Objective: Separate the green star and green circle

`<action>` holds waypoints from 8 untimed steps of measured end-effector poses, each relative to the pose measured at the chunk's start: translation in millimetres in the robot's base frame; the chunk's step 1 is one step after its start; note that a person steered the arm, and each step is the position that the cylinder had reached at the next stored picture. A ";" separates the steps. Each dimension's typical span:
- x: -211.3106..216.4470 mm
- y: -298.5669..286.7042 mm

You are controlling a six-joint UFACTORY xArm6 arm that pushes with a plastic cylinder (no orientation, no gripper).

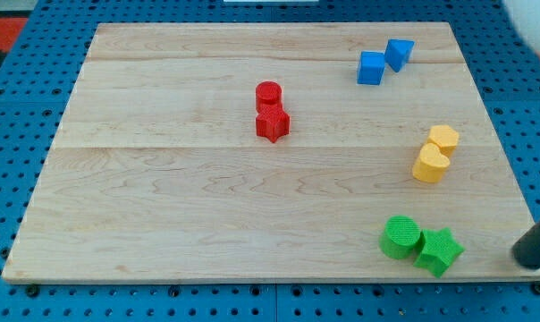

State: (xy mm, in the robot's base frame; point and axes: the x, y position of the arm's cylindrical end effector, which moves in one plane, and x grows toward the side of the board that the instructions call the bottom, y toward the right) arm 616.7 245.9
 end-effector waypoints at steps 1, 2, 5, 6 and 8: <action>1.0 -35.4; -20.6 -111.7; -44.7 -184.1; -28.1 -206.6; -56.2 -173.2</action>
